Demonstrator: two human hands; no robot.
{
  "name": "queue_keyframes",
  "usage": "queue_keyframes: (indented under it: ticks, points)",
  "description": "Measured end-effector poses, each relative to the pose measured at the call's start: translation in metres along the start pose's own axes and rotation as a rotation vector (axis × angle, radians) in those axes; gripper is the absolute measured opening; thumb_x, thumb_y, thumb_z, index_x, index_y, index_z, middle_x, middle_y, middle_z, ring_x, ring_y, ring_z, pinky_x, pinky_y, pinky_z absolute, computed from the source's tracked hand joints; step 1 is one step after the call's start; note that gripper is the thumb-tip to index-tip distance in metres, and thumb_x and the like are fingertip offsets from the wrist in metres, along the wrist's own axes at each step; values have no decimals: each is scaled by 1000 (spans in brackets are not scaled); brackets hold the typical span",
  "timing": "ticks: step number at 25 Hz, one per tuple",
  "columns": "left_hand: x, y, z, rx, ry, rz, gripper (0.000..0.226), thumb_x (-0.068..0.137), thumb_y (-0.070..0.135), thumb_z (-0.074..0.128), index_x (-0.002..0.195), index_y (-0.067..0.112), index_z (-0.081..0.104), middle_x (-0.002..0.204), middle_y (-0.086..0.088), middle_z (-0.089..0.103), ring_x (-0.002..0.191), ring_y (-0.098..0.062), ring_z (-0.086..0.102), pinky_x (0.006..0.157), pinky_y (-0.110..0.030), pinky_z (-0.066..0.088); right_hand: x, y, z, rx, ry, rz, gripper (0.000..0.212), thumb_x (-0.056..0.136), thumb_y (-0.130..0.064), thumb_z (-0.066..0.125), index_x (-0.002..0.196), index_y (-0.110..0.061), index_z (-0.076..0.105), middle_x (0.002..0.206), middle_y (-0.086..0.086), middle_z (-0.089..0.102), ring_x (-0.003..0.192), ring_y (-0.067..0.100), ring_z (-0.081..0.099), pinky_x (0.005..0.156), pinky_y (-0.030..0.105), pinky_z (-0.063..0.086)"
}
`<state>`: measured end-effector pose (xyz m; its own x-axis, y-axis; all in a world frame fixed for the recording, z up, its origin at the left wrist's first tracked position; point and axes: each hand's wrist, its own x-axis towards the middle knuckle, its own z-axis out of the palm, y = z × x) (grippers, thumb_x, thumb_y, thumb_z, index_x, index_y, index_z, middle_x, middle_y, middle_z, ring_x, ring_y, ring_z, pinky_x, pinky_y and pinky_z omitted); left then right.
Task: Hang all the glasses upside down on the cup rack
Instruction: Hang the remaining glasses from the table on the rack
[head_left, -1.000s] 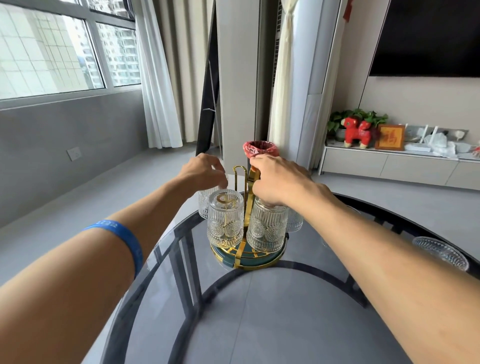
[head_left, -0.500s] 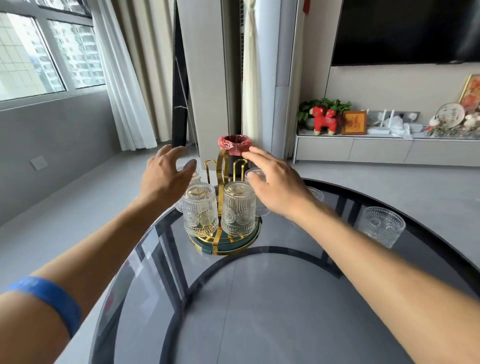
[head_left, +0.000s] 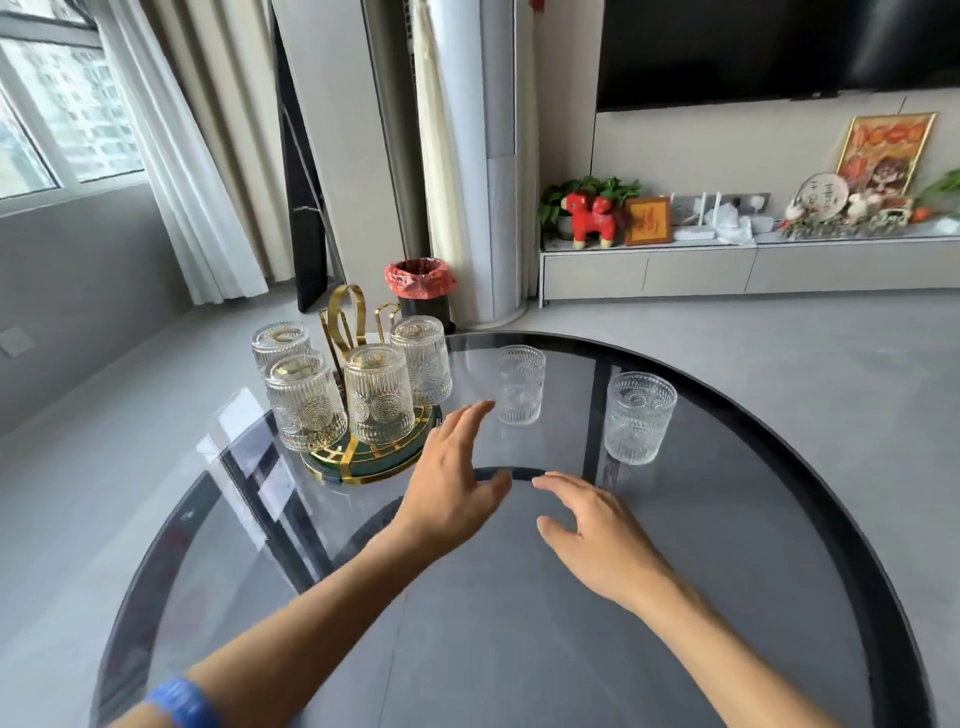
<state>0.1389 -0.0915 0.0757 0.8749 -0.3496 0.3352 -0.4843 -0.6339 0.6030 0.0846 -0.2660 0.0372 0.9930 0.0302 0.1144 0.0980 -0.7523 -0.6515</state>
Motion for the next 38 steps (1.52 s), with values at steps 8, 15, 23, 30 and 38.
queue_keyframes:
  ticks: [8,15,23,30,38]
  points:
    - [137,-6,50,111,-15,-271,94,72,23,74,151,18,24,150,-14,37,133,-37,41,109,-46,38,17,11,3,-181,-158,5,45,89,-25,46,133,-25,51,132,-3,61,119,22,50,94,33,41]
    - [160,-28,71,-192,40,-405,107,68,41,85,153,20,23,152,-10,42,137,-26,44,111,-36,38,22,14,6,-166,-130,-12,43,89,-26,47,131,-26,52,125,-5,64,116,20,51,91,32,42]
    - [77,17,37,-466,80,-82,76,55,33,88,123,29,54,114,11,65,105,-5,64,90,-28,53,36,-9,-22,1575,-60,673,50,90,-54,53,122,-16,48,109,21,71,93,41,71,81,50,54]
    - [21,33,-41,-402,-95,95,73,65,22,91,125,20,49,121,3,62,115,-10,61,97,-35,53,23,-53,-37,1628,19,509,41,81,-47,67,103,-12,65,83,20,71,58,23,63,60,34,54]
    - [33,20,-132,-320,-65,36,90,58,49,87,136,26,46,129,12,62,117,-3,59,104,-25,45,44,-151,-50,808,207,-208,35,80,-40,69,113,-40,60,86,-14,76,69,2,68,52,21,55]
